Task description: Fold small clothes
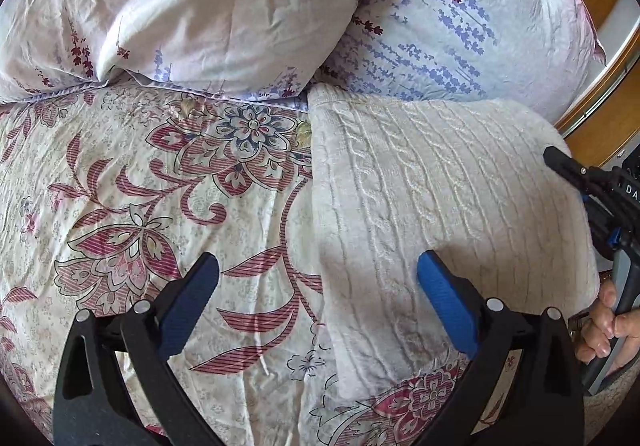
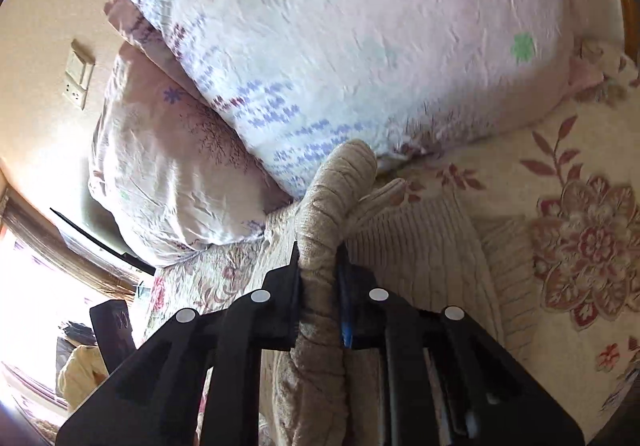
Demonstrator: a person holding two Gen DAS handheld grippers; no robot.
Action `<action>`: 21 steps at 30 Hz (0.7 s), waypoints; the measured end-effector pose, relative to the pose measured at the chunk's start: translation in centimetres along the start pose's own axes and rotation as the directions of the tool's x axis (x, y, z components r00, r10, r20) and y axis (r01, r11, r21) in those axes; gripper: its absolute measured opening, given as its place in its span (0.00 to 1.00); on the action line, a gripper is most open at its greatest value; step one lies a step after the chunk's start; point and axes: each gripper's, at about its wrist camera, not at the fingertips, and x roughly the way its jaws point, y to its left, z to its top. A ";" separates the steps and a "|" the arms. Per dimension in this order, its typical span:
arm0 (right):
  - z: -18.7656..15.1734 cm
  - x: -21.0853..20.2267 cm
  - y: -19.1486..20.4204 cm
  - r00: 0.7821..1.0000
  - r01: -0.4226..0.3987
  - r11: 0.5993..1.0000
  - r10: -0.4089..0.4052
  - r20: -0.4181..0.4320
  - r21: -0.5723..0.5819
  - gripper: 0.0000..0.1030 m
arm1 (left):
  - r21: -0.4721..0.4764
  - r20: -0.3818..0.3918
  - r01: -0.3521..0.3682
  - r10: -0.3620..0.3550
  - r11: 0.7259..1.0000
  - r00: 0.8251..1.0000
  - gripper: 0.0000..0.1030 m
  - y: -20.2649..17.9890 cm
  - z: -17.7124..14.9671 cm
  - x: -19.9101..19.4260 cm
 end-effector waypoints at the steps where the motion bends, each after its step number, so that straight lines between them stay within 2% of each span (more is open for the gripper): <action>1: 0.4 -0.8 0.0 1.000 0.018 1.000 -0.018 0.022 -0.012 0.15 | 0.000 0.004 0.000 0.000 1.000 1.000 0.97 0.0 0.0 -0.1; 5: 0.6 -2.1 -2.0 0.995 0.082 0.997 -0.082 0.053 0.008 0.15 | -0.007 -0.002 0.006 -0.006 1.000 1.000 0.97 0.2 -0.2 -0.1; 10: -1.4 -1.3 -7.2 0.988 0.151 0.978 -0.148 -0.037 0.145 0.15 | 0.012 -0.004 0.022 -0.022 1.000 1.000 0.97 -0.1 -0.5 0.2; 15: -3.3 -0.3 -10.8 0.988 0.151 0.951 -0.135 -0.077 0.271 0.15 | 0.108 0.046 0.035 -0.040 0.994 0.998 0.97 -1.7 -1.0 -0.6; 19: -2.4 -2.1 -9.2 0.993 0.119 0.970 -0.119 -0.014 0.210 0.15 | 0.217 0.089 0.062 -0.083 0.974 0.993 0.98 -3.1 -1.7 -1.4; 21: -1.9 -2.1 -8.4 0.991 0.133 0.976 -0.133 -0.010 0.174 0.15 | 0.279 0.100 0.045 -0.076 0.959 0.992 0.98 -3.9 -2.3 -1.4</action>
